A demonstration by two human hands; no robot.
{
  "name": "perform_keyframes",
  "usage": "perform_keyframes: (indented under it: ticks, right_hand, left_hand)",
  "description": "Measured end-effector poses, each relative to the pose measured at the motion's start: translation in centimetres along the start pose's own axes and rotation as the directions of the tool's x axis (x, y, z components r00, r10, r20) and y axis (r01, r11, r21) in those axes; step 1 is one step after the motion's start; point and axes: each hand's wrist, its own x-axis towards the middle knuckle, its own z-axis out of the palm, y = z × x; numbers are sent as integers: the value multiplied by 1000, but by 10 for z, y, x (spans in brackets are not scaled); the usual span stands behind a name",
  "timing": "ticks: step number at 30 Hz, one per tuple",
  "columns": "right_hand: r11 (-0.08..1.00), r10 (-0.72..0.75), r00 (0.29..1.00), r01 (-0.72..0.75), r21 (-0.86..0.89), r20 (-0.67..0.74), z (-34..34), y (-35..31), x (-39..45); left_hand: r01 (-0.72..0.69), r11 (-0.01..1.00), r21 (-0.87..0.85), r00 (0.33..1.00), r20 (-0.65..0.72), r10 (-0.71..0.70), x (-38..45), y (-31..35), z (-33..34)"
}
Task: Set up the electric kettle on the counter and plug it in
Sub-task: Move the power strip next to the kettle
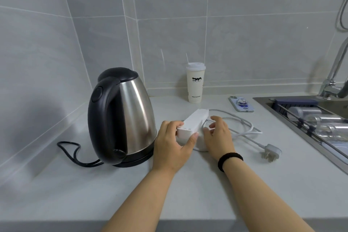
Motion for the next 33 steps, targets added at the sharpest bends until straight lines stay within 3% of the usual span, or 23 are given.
perform_keyframes:
  ticks: [4,9,16,21,24,29,33]
  right_hand:
    - [969,131,991,-127,211,-3,0,-3,-1]
    - [925,183,982,-190,329,52,4,-3,-3]
    - [794,226,957,-290,534,183,5,-4,-3]
    - [815,41,998,-66,576,55,5,-12,-10]
    - [814,-85,995,39,580,52,8,-18,-19]
    - [866,-242,970,207,454,19,10,-20,-26]
    - [882,-330,916,385,271,-228,2,-23,-24]
  left_hand:
    - [93,996,-14,996,6,-93,-5,3,-4]
    - [251,965,-74,966,83,-245,-9,5,-9]
    - [244,964,-102,960,168,-225,-14,8,-6]
    - [253,967,-33,913,340,-227,-14,7,-6]
    - [283,959,9,873,411,-262,-13,7,-5]
    - [309,950,-48,888,373,-270,-11,8,-7]
    - [274,961,-36,911,330,-248,-11,4,-7]
